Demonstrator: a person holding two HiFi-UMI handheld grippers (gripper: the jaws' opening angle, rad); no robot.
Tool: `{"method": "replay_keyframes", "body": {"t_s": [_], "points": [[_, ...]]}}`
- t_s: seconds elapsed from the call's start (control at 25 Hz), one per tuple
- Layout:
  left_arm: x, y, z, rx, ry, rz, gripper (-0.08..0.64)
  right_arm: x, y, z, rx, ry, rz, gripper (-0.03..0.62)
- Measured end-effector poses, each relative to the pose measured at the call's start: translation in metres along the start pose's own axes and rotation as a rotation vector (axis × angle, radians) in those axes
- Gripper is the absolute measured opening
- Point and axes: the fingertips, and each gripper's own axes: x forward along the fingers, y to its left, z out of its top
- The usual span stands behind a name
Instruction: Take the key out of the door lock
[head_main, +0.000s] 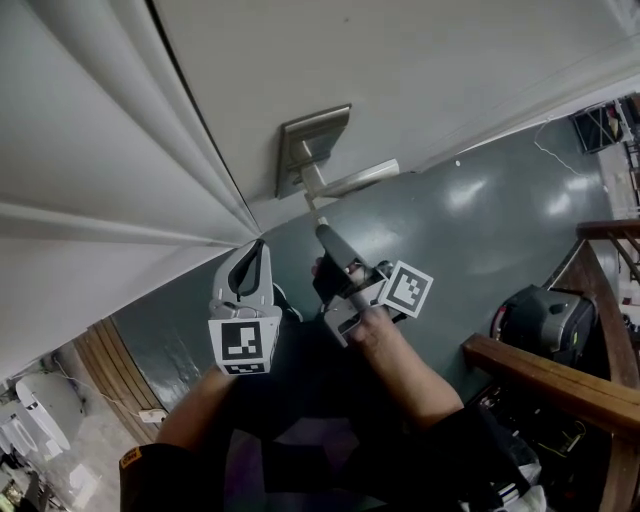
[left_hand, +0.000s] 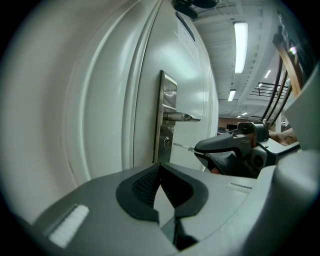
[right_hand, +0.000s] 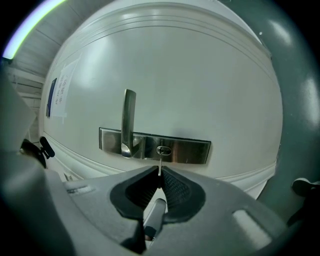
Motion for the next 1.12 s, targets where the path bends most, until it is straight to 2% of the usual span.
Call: {"method": "replay_keyframes", "body": {"t_s": [0.16, 0.24, 0.36, 0.6, 0.88, 1.12], "points": [[0.020, 0.011, -0.007, -0.013, 0.005, 0.003, 0.018, 0.009, -0.011, 0.003, -0.005, 0.001, -0.014, 0.015], [0.010, 0.002, -0.005, -0.012, 0.000, 0.008, 0.018, -0.005, -0.005, -0.001, -0.010, 0.000, -0.006, 0.014], [-0.024, -0.026, 0.005, -0.007, -0.016, 0.014, 0.018, -0.043, 0.017, -0.014, -0.031, 0.004, 0.032, 0.014], [-0.045, -0.071, 0.003, -0.023, -0.023, 0.002, 0.018, -0.093, 0.020, -0.018, -0.042, 0.002, 0.059, 0.015], [-0.087, -0.137, -0.008, 0.011, -0.025, 0.004, 0.018, -0.171, 0.024, -0.027, -0.056, -0.009, 0.094, 0.015], [-0.143, -0.205, -0.035, 0.010, -0.018, 0.028, 0.018, -0.253, 0.022, -0.048, -0.079, 0.000, 0.106, 0.015]]}}
